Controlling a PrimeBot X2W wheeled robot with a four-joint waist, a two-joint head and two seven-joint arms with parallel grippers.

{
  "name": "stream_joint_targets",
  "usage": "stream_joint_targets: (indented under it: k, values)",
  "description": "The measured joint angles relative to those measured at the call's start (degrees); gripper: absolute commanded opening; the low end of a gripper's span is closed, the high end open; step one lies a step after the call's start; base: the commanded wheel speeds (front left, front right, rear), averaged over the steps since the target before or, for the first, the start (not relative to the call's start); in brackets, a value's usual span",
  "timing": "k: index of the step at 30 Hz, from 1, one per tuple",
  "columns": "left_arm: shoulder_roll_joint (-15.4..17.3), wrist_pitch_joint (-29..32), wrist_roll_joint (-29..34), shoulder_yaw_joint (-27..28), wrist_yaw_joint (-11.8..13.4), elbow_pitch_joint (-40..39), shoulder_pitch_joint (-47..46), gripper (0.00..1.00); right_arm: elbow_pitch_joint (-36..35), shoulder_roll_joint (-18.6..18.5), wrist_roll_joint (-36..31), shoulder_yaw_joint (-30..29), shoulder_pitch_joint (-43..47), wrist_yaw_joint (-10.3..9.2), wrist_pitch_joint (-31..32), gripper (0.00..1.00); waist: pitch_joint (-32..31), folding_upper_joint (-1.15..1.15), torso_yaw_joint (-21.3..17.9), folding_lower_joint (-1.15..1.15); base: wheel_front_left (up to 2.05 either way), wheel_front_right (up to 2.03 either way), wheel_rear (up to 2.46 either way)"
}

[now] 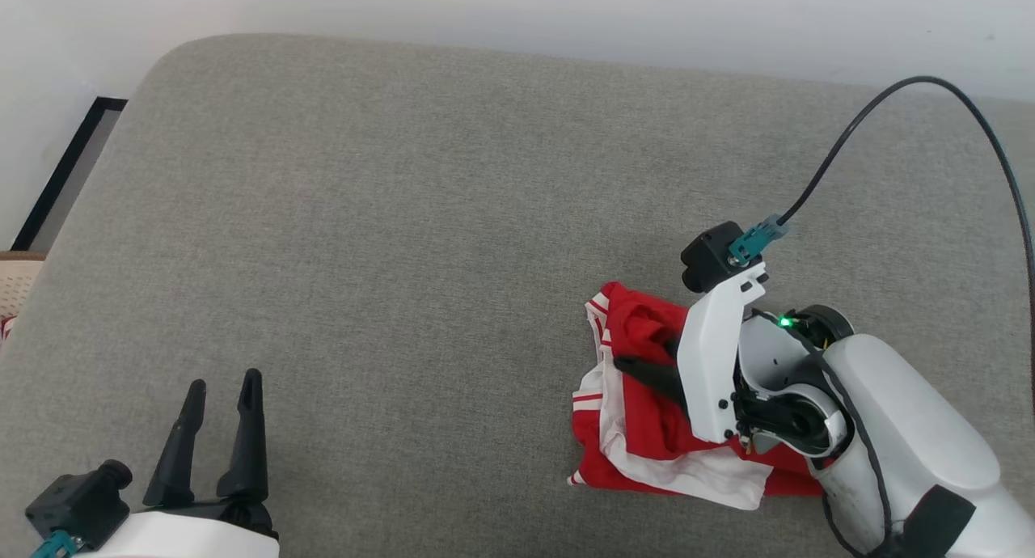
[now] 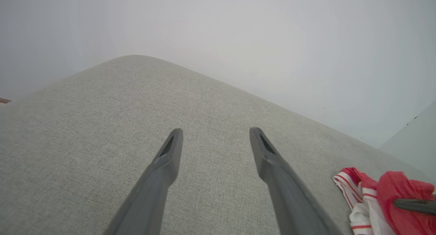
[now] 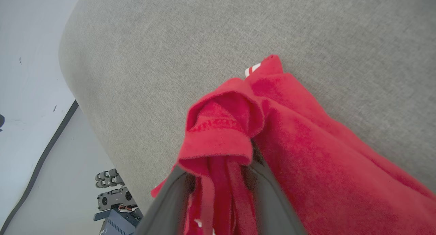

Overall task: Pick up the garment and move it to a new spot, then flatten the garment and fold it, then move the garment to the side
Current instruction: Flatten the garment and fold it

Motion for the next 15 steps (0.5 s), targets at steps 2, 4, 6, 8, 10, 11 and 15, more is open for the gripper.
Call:
stream_joint_targets:
  k: [2,4,6,8,10,11,15]
  values:
    - [0.0,0.0,0.0,0.2,0.0,0.0,0.0,1.0,0.0,-0.5,0.5,0.9,-0.6,0.0,-1.0,1.0,0.0,0.0,-0.3,0.0,0.0,0.0,0.0]
    - [0.1,0.0,-0.1,0.3,0.0,-0.1,0.0,1.0,-0.1,-0.9,1.3,1.5,-0.9,0.0,-1.5,1.0,-0.1,0.0,-0.6,0.0,0.0,0.0,0.0]
    - [0.1,0.0,-0.1,0.5,0.0,-0.2,0.0,1.0,-0.3,-1.1,2.1,1.7,-1.3,0.0,-2.1,1.0,-0.1,0.0,-1.1,0.0,0.0,0.0,0.0]
    - [0.2,0.0,-0.1,0.6,0.0,-0.3,0.0,1.0,-1.0,-1.4,3.0,2.0,-1.4,0.0,-2.7,1.0,-0.2,0.0,-1.7,0.0,0.0,0.0,0.0]
    - [0.3,0.0,-0.1,0.8,0.0,-0.5,0.0,1.0,-1.9,-1.9,3.9,2.0,-1.4,0.0,-3.3,1.0,-0.3,0.0,-2.3,0.0,0.0,0.0,0.0]
    - [0.3,0.0,-0.1,1.0,0.0,-0.6,0.0,1.0,-2.4,-2.1,4.0,2.0,-1.4,0.0,-3.5,1.0,-0.3,0.0,-2.6,0.0,0.0,0.0,0.0]
    - [0.7,0.0,0.1,1.0,0.0,-0.9,0.2,1.0,-4.2,-3.3,4.4,1.6,-1.4,0.0,-5.0,1.0,-0.6,0.0,-3.9,0.0,0.0,0.0,0.0]
